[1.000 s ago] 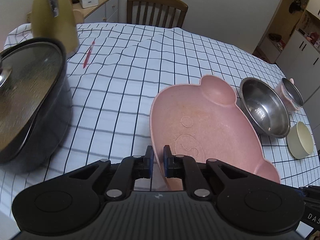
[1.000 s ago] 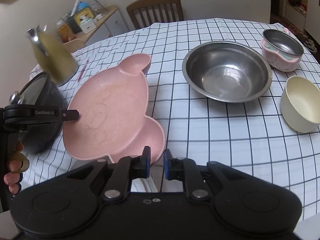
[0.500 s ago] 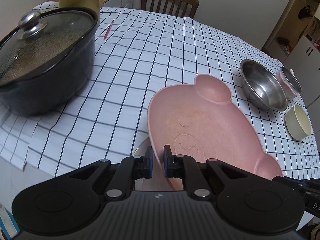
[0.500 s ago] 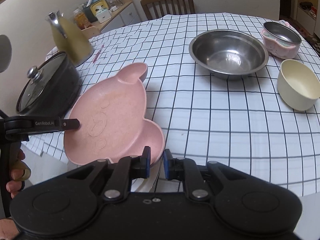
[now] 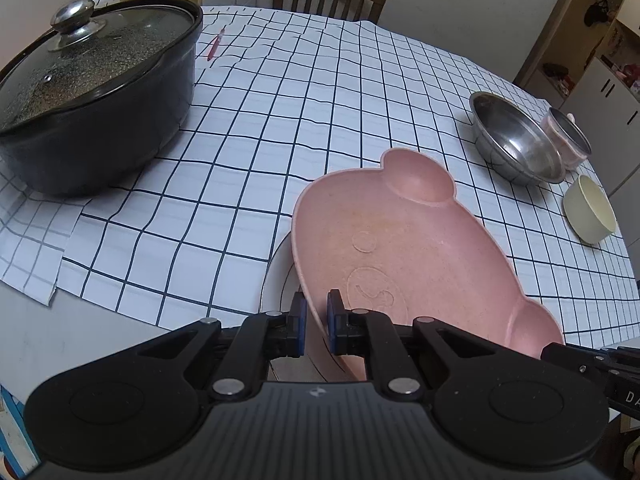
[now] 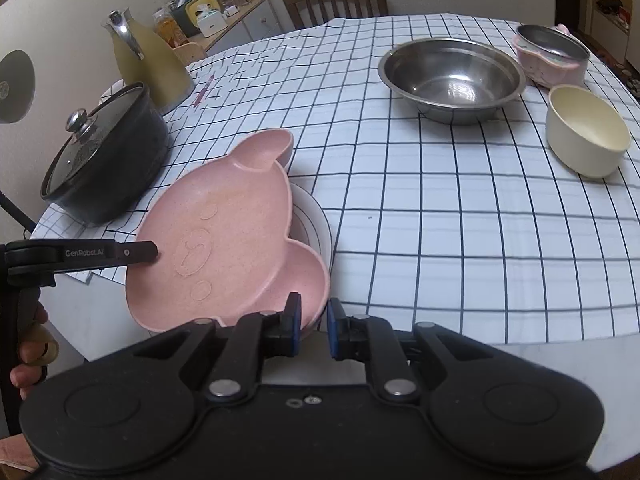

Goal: Organize plates and bowls
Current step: 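Lift the pink plate with the left tool and carry it over the white plate stack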

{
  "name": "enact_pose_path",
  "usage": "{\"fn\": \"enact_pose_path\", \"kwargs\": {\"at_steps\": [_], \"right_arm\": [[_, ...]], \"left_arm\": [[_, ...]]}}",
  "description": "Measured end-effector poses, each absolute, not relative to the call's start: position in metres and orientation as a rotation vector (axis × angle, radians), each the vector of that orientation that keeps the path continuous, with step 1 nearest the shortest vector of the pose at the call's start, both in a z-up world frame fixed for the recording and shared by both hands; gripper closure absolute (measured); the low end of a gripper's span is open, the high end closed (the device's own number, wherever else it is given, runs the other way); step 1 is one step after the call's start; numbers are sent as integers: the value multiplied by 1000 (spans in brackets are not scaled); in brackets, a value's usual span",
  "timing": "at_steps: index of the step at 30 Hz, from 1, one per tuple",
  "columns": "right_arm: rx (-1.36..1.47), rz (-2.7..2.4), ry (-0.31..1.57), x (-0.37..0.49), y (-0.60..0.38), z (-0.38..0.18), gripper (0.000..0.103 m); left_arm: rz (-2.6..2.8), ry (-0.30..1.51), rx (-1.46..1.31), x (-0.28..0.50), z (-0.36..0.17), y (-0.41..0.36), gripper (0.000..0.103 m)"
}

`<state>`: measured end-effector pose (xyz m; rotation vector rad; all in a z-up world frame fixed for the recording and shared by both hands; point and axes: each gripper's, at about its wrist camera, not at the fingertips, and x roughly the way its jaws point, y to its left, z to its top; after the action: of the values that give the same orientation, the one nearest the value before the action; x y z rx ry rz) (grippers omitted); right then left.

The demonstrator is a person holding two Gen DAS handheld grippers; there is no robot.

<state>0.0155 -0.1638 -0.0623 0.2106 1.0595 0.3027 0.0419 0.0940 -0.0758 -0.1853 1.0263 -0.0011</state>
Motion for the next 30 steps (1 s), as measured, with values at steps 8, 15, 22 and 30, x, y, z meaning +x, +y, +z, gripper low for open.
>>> {"fn": "enact_pose_path", "kwargs": {"at_steps": [8, 15, 22, 30], "right_arm": [[220, 262, 1064, 15, -165, -74, 91], [214, 239, 1054, 22, -166, -74, 92], [214, 193, 1054, 36, -171, -78, 94], [222, 171, 1070, 38, -176, -81, 88]], "left_arm": [[-17, 1031, -188, 41, -85, 93, 94], [-34, 1045, -212, 45, -91, 93, 93], [-58, 1061, -212, 48, -97, 85, 93], [-89, 1086, -209, 50, -102, 80, 93]]}}
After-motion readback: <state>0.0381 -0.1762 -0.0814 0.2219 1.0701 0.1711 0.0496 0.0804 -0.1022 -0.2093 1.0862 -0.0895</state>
